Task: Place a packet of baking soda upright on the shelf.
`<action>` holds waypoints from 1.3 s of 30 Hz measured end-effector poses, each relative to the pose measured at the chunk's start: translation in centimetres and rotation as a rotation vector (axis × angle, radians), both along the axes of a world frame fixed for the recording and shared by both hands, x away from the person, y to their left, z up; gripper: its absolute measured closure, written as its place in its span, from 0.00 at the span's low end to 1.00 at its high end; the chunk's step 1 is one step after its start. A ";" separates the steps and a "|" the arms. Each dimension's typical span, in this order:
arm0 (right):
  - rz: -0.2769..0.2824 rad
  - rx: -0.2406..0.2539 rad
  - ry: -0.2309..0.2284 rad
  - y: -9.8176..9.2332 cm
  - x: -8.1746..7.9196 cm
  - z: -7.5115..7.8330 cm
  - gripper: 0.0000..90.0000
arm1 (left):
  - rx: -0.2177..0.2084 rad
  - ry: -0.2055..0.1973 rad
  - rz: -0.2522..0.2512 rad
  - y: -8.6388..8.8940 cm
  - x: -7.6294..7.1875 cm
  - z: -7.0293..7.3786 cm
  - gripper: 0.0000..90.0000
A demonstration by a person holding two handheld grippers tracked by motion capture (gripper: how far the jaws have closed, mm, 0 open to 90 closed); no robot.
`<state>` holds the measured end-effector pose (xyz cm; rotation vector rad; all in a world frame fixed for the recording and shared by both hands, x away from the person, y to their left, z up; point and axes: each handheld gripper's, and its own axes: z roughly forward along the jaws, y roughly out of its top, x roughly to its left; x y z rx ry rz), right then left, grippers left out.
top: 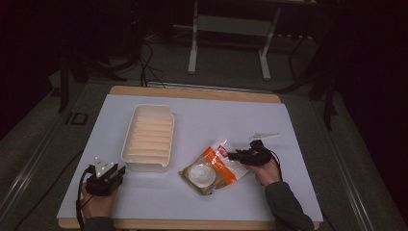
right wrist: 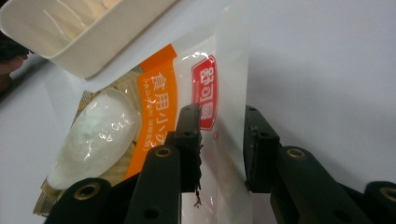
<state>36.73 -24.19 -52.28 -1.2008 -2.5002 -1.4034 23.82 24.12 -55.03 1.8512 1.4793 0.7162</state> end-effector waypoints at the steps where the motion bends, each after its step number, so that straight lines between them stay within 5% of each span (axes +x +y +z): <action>1: 0.015 -0.005 0.011 0.1 0.1 -0.1 0.79 | 0.001 0.001 -0.001 0.0 0.0 0.0 0.74; 13: 0.076 -0.055 0.033 1.0 0.2 -0.1 0.82 | 0.001 -0.001 0.001 0.0 0.0 0.0 0.74; 23: 0.104 -0.155 -0.001 1.8 -0.1 0.3 0.88 | 0.003 -0.003 0.001 0.0 0.0 0.0 0.74; 28: 0.117 -0.218 -0.061 2.6 -0.6 0.9 0.98 | 0.003 -0.002 0.001 0.0 0.0 0.0 0.74; 39: 0.120 -0.221 -0.075 2.8 -0.8 1.3 1.00 | 0.002 -0.002 0.001 0.0 0.0 0.0 0.74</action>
